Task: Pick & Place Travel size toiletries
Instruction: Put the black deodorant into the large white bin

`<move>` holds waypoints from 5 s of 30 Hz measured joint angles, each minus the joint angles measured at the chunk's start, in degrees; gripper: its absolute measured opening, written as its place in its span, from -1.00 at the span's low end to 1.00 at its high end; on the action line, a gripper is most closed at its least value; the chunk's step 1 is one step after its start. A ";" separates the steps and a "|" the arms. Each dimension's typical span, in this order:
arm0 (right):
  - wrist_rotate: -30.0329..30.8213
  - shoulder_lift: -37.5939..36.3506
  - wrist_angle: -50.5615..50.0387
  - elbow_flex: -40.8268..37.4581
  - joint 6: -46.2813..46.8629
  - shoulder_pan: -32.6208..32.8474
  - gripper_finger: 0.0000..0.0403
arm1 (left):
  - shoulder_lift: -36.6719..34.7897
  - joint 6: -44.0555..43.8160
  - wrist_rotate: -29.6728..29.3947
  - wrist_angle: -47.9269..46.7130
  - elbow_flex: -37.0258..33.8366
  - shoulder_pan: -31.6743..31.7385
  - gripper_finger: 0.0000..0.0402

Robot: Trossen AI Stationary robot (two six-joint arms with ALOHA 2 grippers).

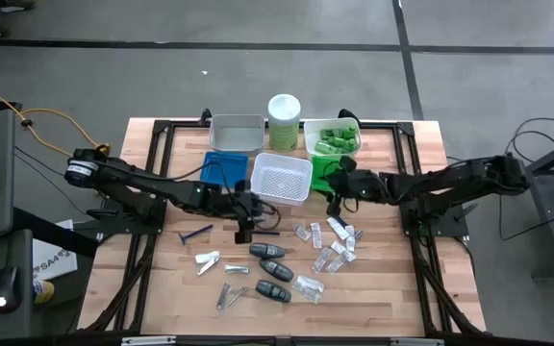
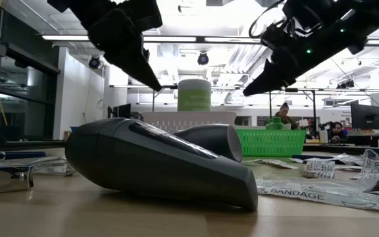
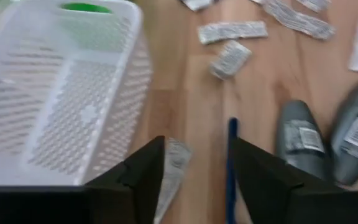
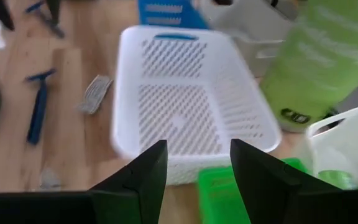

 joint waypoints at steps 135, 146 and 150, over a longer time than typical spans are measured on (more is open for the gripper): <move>0.92 0.02 -7.86 -0.02 3.07 11.81 -0.16 | 20.92 0.58 12.80 -1.19 6.51 -7.47 0.01; 0.92 0.02 -9.20 -0.02 3.73 11.79 -0.16 | 20.92 1.89 5.19 -10.72 14.56 -7.47 0.01; 0.94 0.02 -9.21 -0.02 4.23 11.81 -0.16 | 20.92 3.98 -0.70 -19.63 21.04 -7.44 0.01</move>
